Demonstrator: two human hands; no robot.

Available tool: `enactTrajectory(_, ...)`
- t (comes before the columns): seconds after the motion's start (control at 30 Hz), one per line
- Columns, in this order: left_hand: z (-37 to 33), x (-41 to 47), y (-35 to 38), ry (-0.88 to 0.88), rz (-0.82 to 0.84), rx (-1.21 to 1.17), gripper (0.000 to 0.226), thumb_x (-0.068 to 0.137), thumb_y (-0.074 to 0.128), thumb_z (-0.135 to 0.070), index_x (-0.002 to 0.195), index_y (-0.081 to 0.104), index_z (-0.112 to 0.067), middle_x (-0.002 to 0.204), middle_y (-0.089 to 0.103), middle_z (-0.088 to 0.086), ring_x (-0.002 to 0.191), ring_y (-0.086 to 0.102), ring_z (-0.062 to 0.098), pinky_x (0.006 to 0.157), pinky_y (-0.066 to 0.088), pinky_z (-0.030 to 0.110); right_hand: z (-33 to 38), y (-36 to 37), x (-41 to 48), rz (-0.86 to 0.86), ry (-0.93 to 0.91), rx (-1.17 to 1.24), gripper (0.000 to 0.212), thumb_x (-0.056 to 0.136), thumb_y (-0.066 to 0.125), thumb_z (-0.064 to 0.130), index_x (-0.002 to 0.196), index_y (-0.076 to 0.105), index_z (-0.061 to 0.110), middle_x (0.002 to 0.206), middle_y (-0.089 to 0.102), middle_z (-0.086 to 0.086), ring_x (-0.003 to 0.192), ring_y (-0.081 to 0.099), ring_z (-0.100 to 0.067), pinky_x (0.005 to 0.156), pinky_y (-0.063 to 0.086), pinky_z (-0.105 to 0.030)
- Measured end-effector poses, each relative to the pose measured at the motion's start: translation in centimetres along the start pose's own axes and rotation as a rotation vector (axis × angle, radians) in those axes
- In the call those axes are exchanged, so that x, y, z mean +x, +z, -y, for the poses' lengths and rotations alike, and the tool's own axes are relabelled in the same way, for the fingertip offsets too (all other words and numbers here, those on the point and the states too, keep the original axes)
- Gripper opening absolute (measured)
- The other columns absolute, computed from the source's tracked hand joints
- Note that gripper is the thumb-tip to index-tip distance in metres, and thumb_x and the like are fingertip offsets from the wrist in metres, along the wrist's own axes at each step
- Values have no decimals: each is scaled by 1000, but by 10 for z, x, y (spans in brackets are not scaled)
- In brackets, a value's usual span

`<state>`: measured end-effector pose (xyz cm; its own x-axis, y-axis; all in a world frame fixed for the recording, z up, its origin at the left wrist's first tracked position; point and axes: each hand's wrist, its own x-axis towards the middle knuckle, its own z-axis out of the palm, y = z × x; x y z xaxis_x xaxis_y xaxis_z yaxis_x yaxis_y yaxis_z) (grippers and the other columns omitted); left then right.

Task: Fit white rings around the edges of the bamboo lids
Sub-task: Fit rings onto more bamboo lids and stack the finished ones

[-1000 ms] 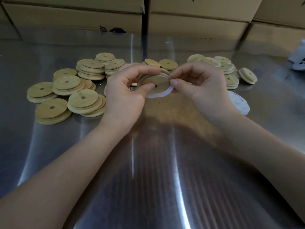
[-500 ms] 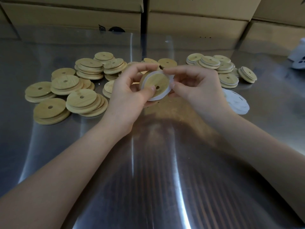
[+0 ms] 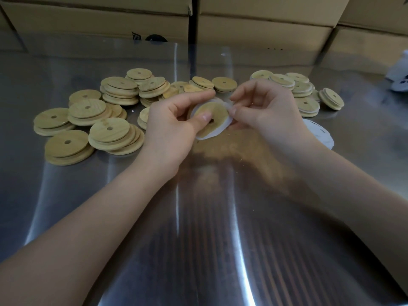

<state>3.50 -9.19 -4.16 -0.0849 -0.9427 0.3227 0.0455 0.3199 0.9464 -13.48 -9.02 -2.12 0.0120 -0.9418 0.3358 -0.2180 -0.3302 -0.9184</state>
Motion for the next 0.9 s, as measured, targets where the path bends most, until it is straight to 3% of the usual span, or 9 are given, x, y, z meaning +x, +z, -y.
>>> enactTrajectory(0.3,1,-1,-1,-118,26,-187,37,91,57,8,101,71,-24,97,76,-7,98,71,11,80,60,31,4,-9,3,139,55,18,15,84,69,-5,81,68,10,68,71,-2,65,69,-17,64,59,-28)
enactTrajectory(0.47,1,-1,-1,-72,44,-121,36,91,58,6,104,70,-25,105,75,-3,102,69,11,78,58,28,0,-12,2,145,46,15,17,84,68,-5,82,71,12,70,72,-2,67,69,-17,65,58,-28)
enactTrajectory(0.57,1,-1,-1,-53,45,-93,36,91,58,7,105,70,-25,109,73,-1,106,68,11,85,57,31,-2,-10,2,146,60,19,16,85,67,-4,83,71,12,71,72,-2,68,69,-17,66,58,-28)
enactTrajectory(0.77,6,2,-6,-36,93,5,36,86,66,2,101,72,-31,106,72,-5,103,68,14,84,58,37,-4,-3,-2,87,-1,-48,16,87,66,-4,87,72,10,74,72,0,71,69,-14,68,59,-28)
enactTrajectory(0.9,8,2,-6,33,87,143,34,82,73,-3,101,72,-32,101,74,-8,97,69,8,84,58,31,-4,2,-5,72,-25,-98,15,86,67,-4,89,72,10,84,72,-5,78,70,-14,71,58,-24)
